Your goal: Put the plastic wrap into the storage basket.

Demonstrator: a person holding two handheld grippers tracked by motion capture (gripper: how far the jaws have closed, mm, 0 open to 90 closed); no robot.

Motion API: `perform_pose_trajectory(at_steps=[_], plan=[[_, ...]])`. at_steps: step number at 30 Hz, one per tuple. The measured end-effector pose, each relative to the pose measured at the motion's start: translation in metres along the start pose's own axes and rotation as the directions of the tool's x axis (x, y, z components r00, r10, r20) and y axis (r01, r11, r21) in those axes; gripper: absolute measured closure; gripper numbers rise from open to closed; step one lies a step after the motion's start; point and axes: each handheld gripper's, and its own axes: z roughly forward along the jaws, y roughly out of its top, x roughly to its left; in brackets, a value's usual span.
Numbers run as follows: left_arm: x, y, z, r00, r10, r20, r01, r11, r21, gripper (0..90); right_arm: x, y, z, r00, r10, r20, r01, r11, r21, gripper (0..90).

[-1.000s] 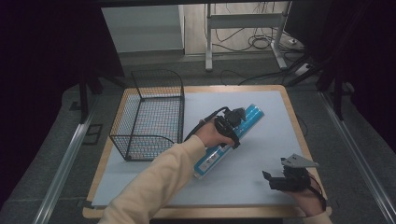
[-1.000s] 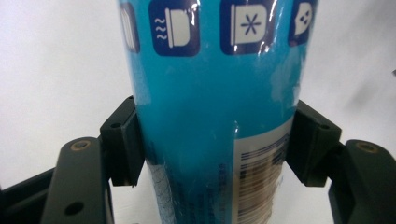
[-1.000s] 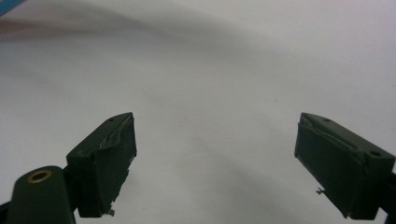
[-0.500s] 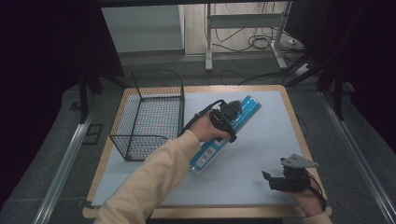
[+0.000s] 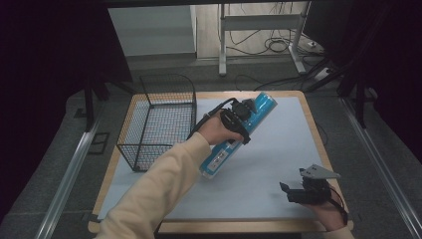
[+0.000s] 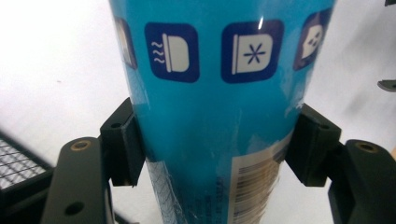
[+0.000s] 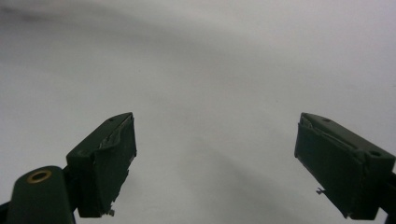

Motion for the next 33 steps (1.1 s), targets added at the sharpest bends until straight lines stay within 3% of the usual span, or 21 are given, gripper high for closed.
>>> perform_pose_trajectory(at_steps=[9,17,33], plan=[[0.010,-0.002,-0.011,0.9994,-0.034,-0.010,0.034,0.9992,-0.020,31.9,0.001,0.000,0.000,1.0000,0.000,-0.001,0.000,1.000,0.002,12.8],[0.018,0.002,-0.022,0.9992,-0.038,-0.014,0.038,0.9987,-0.036,31.9,0.001,0.000,0.001,1.0000,0.002,-0.005,-0.002,1.000,0.003,12.8],[0.033,0.007,-0.053,0.9956,-0.063,-0.069,0.059,0.9963,-0.062,31.9,0.001,0.000,0.000,1.0000,0.003,-0.004,-0.003,1.000,0.003,12.8]])
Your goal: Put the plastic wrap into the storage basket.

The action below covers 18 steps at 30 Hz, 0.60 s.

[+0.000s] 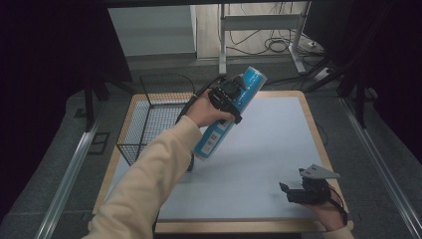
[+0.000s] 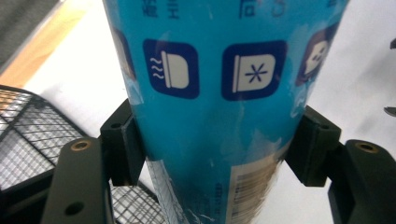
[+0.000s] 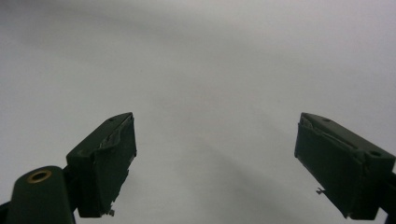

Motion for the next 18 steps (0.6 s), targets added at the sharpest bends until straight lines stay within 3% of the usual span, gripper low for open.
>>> perform_pose_trajectory(at_steps=[18], plan=[[0.020,0.012,-0.015,0.9994,-0.018,-0.030,0.018,0.9998,0.005,31.9,0.000,0.000,0.000,1.0000,0.001,-0.006,-0.001,1.000,0.002,12.8]])
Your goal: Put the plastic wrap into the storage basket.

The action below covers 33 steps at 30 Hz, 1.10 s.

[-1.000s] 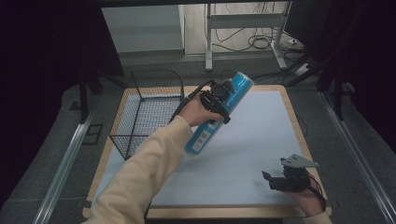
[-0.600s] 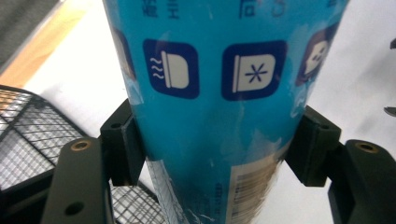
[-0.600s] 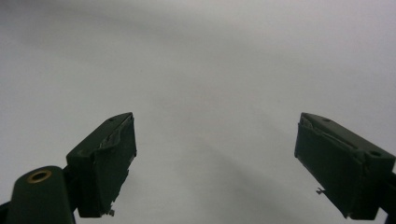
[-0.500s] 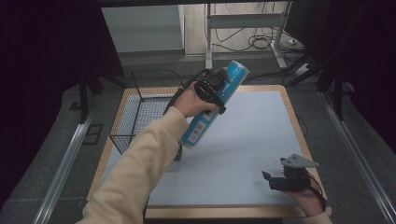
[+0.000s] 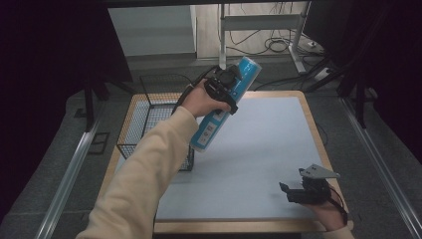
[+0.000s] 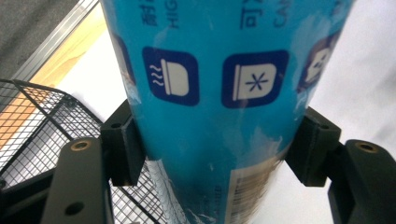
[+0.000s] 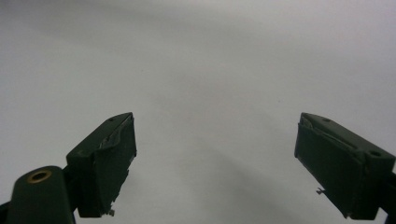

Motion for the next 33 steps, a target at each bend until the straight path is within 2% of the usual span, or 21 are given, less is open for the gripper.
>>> perform_pose_trajectory(at_steps=[7,12,14,19,23,33], plan=[[0.013,0.005,-0.019,0.9995,-0.012,-0.030,0.012,0.9998,-0.014,31.9,0.000,0.000,0.000,1.0000,-0.001,0.002,0.001,1.000,0.000,12.8],[0.023,-0.001,-0.024,0.9985,-0.025,-0.048,0.025,0.9996,-0.010,32.0,-0.001,-0.001,0.000,1.0000,0.001,0.001,-0.001,1.000,0.003,12.8],[0.025,-0.005,-0.026,0.9976,-0.024,-0.065,0.023,0.9995,-0.023,31.9,-0.001,-0.001,0.000,1.0000,-0.004,0.002,0.004,1.000,0.004,12.9],[0.034,-0.013,-0.031,0.9975,-0.041,-0.057,0.040,0.9990,-0.020,32.0,0.000,0.000,0.000,1.0000,-0.004,0.000,0.004,1.000,0.008,12.8],[0.040,-0.021,-0.033,0.9955,-0.057,-0.076,0.056,0.9983,-0.016,32.0,0.000,0.000,0.001,1.0000,-0.008,0.002,0.008,1.000,0.008,12.8],[0.059,-0.041,-0.028,0.9903,-0.110,-0.085,0.110,0.9939,-0.006,31.9,0.001,0.000,0.002,1.0000,-0.010,-0.001,0.010,1.000,0.008,12.8]])
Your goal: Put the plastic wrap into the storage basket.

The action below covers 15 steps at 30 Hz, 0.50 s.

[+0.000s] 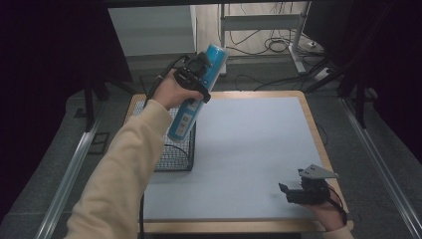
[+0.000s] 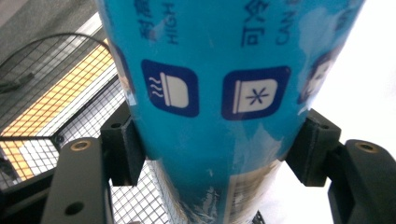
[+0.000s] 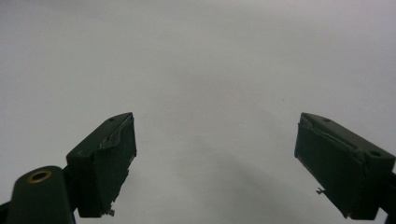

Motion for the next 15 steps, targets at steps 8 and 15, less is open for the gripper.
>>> perform_pose_trajectory(at_steps=[8,15], plan=[[0.015,-0.010,0.008,0.9991,-0.029,-0.030,0.029,0.9995,0.014,31.9,0.000,0.000,0.001,1.0000,0.000,0.000,0.000,1.000,0.005,12.8],[0.024,-0.017,0.018,0.9981,-0.054,-0.031,0.055,0.9981,0.030,31.9,0.000,0.000,0.002,1.0000,0.000,0.000,0.000,1.000,0.008,12.8]])
